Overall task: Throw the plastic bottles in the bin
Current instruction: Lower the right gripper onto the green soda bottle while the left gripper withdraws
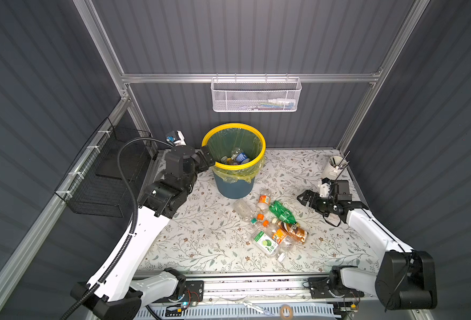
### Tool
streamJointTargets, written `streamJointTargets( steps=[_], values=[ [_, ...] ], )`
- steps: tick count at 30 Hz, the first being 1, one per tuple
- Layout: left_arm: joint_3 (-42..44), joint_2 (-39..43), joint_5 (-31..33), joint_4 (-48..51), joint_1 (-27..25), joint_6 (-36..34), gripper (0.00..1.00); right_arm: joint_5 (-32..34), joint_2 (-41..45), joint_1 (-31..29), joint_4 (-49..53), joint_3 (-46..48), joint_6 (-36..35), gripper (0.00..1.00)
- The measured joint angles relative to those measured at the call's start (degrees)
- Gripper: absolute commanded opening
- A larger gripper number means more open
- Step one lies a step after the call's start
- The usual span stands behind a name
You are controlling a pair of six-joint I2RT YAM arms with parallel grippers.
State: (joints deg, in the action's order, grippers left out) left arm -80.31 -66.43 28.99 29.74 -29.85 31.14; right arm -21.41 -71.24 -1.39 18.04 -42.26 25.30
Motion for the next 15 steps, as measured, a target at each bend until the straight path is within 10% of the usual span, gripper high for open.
streamJointTargets(
  steps=[15],
  values=[
    [25.27, 6.80, 0.13, 4.59, 2.80, 15.26, 1.00, 4.46, -10.19, -12.20, 4.46, -7.41, -8.26, 0.99]
  ],
)
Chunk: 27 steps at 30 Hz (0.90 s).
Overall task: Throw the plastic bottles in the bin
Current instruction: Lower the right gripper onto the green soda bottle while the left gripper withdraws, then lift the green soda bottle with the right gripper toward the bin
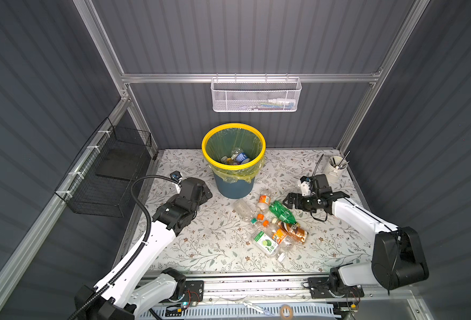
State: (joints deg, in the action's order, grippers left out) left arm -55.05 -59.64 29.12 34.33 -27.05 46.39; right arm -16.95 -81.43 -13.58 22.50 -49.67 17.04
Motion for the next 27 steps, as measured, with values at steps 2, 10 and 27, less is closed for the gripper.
streamJointTargets(
  steps=[2, 10, 27],
  values=[
    [1.99, -0.09, -2.19, -0.07, 2.54, 1.42, 0.99, 0.76, -1.31, -1.14, 1.33, -0.90, -1.81, 0.99],
    [9.40, -0.17, -7.50, -1.81, 5.84, 5.92, 1.00, 3.72, -6.88, -5.95, 6.21, -4.31, -8.48, 0.99],
    [10.73, -2.60, -10.38, -4.90, 5.84, 7.45, 0.99, 16.81, -17.57, -7.58, 11.85, -10.25, -10.51, 0.80]
  ],
)
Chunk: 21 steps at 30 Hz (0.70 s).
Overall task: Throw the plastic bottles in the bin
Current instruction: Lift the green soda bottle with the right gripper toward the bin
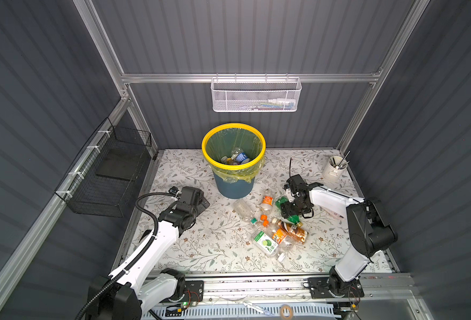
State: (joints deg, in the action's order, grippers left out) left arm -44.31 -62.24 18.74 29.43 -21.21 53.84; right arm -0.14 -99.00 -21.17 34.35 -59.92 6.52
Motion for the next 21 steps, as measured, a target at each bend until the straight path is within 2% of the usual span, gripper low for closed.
streamJointTargets(
  steps=[5, 11, 21],
  values=[
    [0.00, -0.33, -0.22, -0.37, 0.07, -0.07, 0.99, 2.08, -1.70, 0.17, -0.11, -1.11, 1.18, 0.70],
    [0.00, -1.20, -0.63, -0.37, 0.28, -0.24, 0.99, 1.55, -0.83, 2.38, -1.22, -0.81, 2.58, 0.70],
    [1.92, -1.33, -1.84, -2.47, 0.31, 0.00, 1.00, -8.44, 15.39, 14.21, -4.35, 0.04, 7.52, 0.69]
  ],
)
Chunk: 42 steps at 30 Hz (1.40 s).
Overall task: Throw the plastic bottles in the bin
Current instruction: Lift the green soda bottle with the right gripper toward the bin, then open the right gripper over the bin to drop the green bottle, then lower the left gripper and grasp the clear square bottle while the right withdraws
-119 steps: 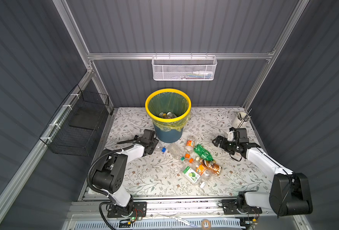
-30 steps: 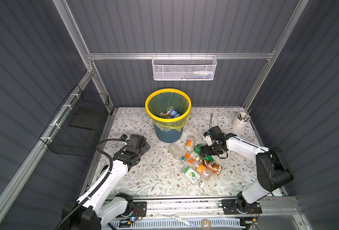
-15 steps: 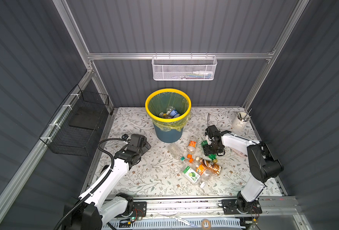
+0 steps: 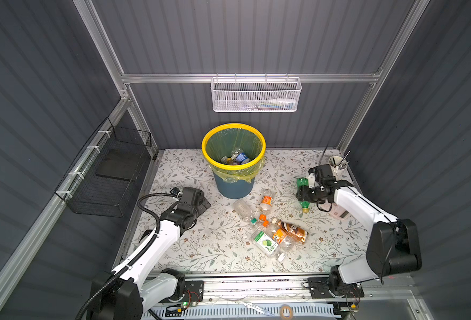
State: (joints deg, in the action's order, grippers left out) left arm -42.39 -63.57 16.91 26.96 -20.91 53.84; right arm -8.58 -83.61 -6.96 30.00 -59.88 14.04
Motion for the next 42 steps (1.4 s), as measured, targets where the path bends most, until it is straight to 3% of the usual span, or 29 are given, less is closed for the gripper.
streamJointTargets(
  steps=[5, 11, 16, 17, 18, 21, 23, 26, 32, 37, 42],
  values=[
    [1.03, -0.50, -1.16, -0.66, 0.00, 0.11, 0.99, -6.01, 1.79, 0.59, 0.15, -8.17, 3.87, 0.68],
    [1.70, -0.90, -2.73, -2.14, 0.00, 0.42, 0.99, -12.11, -1.70, -3.26, -3.10, -26.82, 11.37, 0.66],
    [1.68, -2.67, -4.39, -3.17, 0.00, 0.42, 0.99, -16.48, -15.43, -13.27, -2.75, -53.66, 13.05, 0.71],
    [1.68, -3.28, -4.81, -3.30, 0.00, 0.39, 0.99, -17.75, -20.20, -14.97, -0.85, -61.86, 12.98, 0.78],
    [1.66, -4.00, -5.25, -3.37, 0.00, 0.37, 1.00, -18.56, -24.70, -16.15, 0.81, -69.44, 12.72, 0.97],
    [1.31, -6.03, -6.49, -2.95, 0.00, 0.20, 1.00, -19.52, -35.95, -17.31, 6.34, -87.12, 12.63, 0.99],
    [0.39, -6.93, -6.45, -1.44, 0.00, 0.13, 0.99, -19.02, -38.42, -16.74, 9.46, -89.94, 12.68, 0.99],
    [-1.33, -6.64, -6.08, 0.02, 0.00, -0.35, 1.00, -16.90, -35.45, -14.95, 11.17, -83.06, 12.70, 0.99],
    [-1.75, -0.79, -5.05, -0.04, -0.79, -0.70, 0.99, -10.01, -10.14, -10.82, -1.46, -44.33, 13.64, 0.99],
    [-3.65, -0.68, -2.99, -0.28, -7.76, -0.39, 0.99, -7.21, 6.86, -5.88, -11.93, -22.60, 15.41, 0.99],
    [-4.66, -6.38, -4.11, -4.31, -12.85, 2.75, 1.00, -4.59, 15.74, 1.25, -16.22, -2.08, 18.05, 0.99]
  ],
)
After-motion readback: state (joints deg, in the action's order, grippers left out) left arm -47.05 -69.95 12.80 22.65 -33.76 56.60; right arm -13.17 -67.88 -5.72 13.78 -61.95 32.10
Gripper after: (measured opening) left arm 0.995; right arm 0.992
